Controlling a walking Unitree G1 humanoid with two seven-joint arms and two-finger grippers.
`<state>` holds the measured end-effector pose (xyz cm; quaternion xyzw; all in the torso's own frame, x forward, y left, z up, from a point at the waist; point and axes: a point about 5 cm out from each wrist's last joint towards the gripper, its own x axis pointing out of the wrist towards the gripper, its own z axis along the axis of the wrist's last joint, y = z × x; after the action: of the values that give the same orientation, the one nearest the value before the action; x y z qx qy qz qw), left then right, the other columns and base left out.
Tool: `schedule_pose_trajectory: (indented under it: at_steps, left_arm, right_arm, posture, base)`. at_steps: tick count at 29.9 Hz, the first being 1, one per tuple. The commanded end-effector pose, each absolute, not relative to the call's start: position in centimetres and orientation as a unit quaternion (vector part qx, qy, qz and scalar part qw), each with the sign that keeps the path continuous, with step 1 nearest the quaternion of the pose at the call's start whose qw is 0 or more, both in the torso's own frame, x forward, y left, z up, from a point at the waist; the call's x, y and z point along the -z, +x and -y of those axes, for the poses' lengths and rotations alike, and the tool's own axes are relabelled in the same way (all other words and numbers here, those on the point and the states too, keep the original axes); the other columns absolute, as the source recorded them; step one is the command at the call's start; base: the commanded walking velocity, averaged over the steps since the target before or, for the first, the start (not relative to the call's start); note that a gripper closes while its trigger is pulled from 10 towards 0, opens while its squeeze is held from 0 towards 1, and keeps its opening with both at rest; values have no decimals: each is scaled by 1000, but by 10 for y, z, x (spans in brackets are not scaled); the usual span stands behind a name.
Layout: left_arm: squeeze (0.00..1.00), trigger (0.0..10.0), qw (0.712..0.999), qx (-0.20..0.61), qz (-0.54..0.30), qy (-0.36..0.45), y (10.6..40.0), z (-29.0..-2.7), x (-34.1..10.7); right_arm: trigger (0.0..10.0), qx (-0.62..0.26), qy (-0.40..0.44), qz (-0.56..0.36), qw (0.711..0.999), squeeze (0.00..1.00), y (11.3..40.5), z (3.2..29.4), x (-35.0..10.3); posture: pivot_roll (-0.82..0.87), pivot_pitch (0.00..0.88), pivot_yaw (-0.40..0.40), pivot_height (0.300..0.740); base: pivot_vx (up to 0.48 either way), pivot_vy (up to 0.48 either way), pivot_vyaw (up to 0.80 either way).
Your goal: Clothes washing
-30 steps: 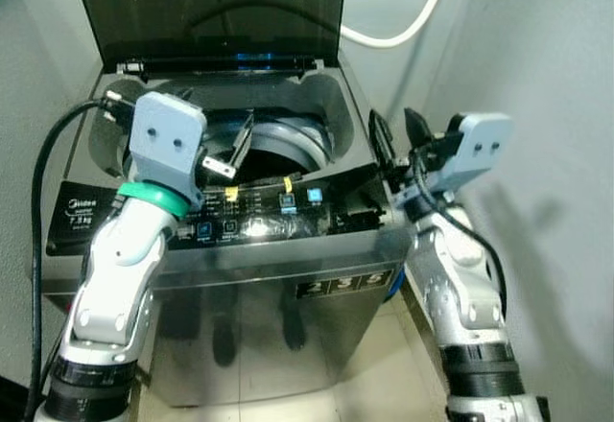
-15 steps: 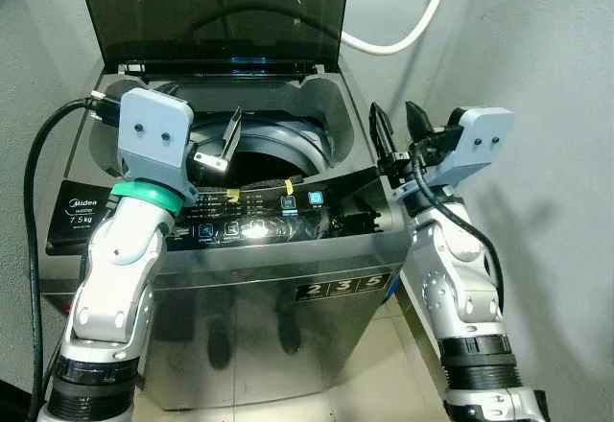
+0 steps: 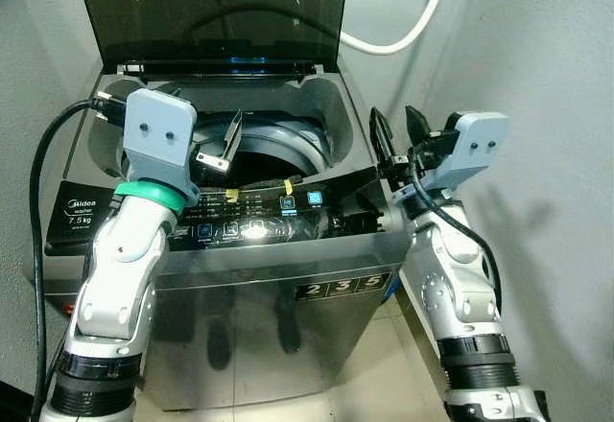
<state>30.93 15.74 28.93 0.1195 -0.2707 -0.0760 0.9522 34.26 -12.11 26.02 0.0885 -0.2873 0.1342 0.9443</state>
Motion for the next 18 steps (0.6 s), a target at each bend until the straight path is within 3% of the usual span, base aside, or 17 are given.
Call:
schedule_pose_trajectory:
  at_steps: [1, 18]
  left_arm:
    - [0, 10000, 951, 78, 270, 125, 310, -156, -288]
    - [0, 10000, 952, 81, 267, 129, 312, -155, -286]
  right_arm:
    - [10000, -129, 84, 294, 943, 0, 343, 125, -262]
    - [10000, -131, 79, 292, 944, 0, 343, 124, -261]
  posture:
    - [77, 45, 1, 740]
    - [73, 46, 4, 740]
  base:
    - [0, 0, 0]
    - [-342, 0, 0]
